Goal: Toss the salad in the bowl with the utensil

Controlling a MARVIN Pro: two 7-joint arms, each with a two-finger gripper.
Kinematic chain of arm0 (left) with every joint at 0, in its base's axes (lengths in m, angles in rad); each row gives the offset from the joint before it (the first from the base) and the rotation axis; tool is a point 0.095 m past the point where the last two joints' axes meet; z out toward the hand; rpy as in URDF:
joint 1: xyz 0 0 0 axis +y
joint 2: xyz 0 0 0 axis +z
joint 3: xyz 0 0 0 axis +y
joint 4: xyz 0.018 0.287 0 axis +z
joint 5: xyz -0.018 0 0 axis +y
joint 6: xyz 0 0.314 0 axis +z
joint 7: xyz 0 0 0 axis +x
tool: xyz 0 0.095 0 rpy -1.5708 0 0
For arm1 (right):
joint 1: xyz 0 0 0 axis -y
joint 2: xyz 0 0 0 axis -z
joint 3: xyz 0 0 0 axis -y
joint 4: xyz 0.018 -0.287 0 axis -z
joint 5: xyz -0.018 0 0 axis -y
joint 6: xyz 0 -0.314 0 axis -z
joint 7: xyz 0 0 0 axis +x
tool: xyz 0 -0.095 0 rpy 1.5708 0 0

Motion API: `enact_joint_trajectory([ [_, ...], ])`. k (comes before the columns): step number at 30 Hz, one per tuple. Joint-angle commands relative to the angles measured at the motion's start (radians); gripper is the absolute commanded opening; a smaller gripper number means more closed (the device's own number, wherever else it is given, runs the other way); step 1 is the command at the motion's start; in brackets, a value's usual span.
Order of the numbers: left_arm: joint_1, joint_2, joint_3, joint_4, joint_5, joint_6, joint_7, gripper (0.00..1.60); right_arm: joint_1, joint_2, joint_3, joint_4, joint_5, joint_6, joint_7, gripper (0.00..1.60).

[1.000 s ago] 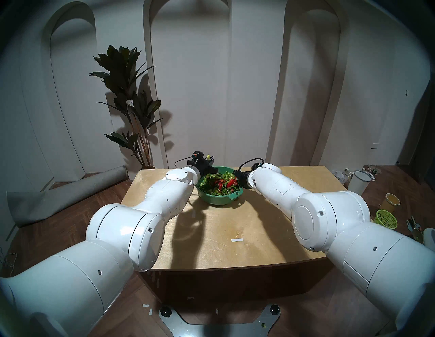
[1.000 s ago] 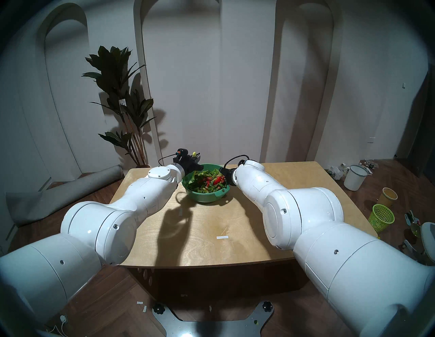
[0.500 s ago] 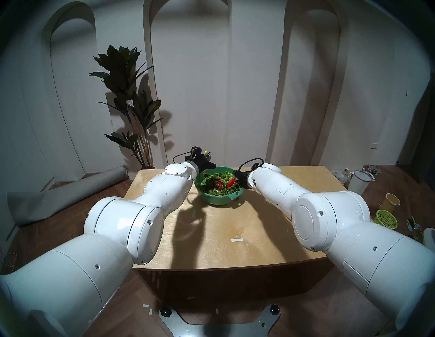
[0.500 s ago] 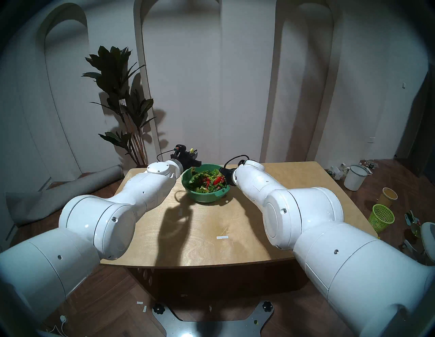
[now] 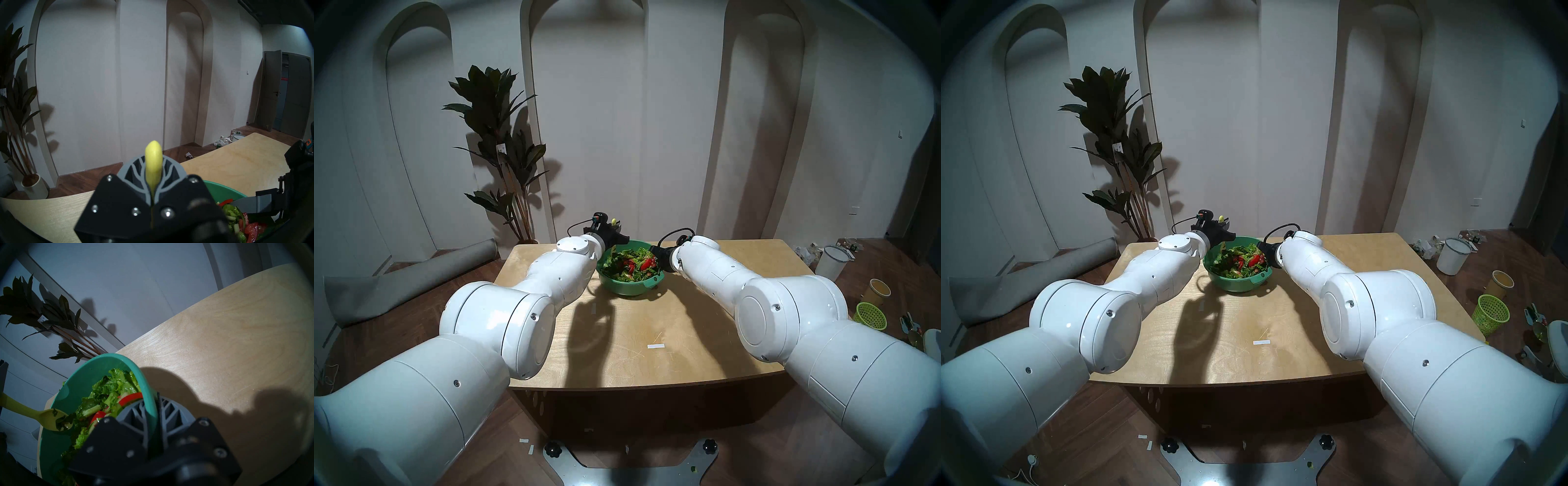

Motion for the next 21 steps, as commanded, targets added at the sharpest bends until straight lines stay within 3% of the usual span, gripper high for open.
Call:
enact_joint_trajectory([
  [1,-0.036,-0.009,0.001,-0.008,0.0,-0.003,-0.008,0.0,0.038,-0.004,0.001,-0.025,0.002,-0.008,0.006,0.29],
  [21,0.027,0.042,-0.037,0.042,-0.033,-0.005,-0.02,0.0,0.039,-0.004,0.001,-0.021,0.002,-0.008,0.006,0.29],
])
